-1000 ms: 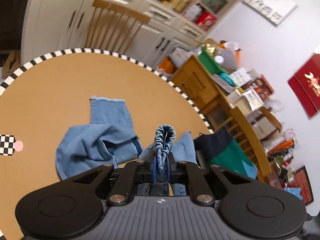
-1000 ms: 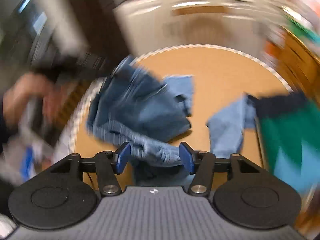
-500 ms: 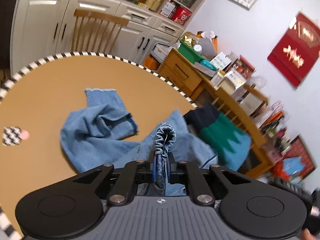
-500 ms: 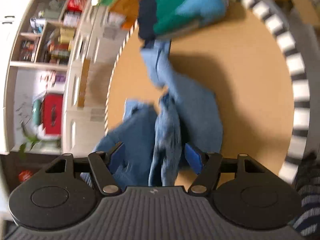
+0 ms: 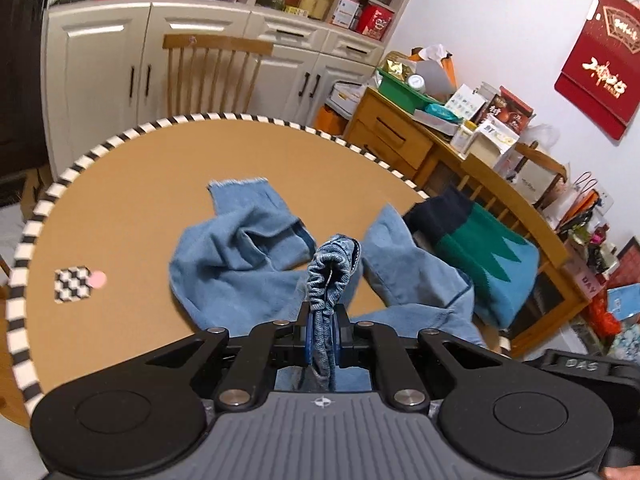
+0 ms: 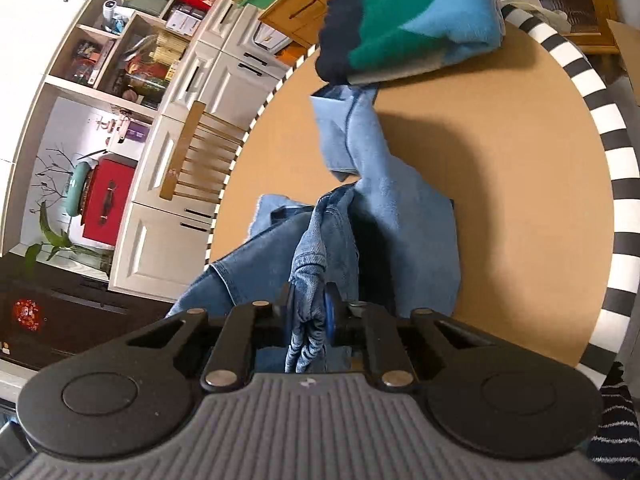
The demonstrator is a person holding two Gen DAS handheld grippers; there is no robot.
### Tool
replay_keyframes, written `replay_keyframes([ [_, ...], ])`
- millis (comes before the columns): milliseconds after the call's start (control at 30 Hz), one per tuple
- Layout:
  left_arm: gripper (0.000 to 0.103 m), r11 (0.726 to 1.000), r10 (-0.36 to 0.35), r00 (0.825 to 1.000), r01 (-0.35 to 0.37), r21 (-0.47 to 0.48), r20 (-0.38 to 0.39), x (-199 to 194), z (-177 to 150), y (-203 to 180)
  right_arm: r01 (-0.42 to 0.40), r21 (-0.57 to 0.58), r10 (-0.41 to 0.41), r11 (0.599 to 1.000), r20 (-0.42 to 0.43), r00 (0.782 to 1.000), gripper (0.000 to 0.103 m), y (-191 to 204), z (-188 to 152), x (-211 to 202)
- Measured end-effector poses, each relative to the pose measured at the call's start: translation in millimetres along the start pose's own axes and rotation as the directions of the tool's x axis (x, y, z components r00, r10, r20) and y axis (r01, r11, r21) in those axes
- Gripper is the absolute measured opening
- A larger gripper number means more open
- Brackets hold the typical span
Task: Fold clothes
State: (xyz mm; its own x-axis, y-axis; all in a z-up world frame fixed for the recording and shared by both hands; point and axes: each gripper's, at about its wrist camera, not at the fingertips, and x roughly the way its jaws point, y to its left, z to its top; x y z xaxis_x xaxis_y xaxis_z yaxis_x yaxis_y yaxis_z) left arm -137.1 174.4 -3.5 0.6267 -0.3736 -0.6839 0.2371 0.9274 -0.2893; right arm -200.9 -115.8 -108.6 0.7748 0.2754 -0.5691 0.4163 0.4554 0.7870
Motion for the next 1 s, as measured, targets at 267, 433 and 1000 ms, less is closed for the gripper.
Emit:
replay_keyframes([
  [267, 0.01, 0.999, 0.026, 1.0, -0.025, -0.042, 0.004, -26, 19, 24, -0.005, -0.157, 0.003, 0.988, -0.014, 1.0, 0.014, 52, 12, -17],
  [433, 0.01, 0.998, 0.019, 0.996, -0.014, -0.063, 0.086, -67, 61, 30, -0.094, -0.264, 0.091, 0.96, -0.022, 0.996, 0.013, 114, 36, -34],
  [1000, 0.008, 0.907, 0.417, 0.787, -0.326, -0.269, 0.454, -60, 403, -13, -0.221, -0.498, 0.308, 0.839, 0.099, 0.946, 0.012, 482, 257, 59],
])
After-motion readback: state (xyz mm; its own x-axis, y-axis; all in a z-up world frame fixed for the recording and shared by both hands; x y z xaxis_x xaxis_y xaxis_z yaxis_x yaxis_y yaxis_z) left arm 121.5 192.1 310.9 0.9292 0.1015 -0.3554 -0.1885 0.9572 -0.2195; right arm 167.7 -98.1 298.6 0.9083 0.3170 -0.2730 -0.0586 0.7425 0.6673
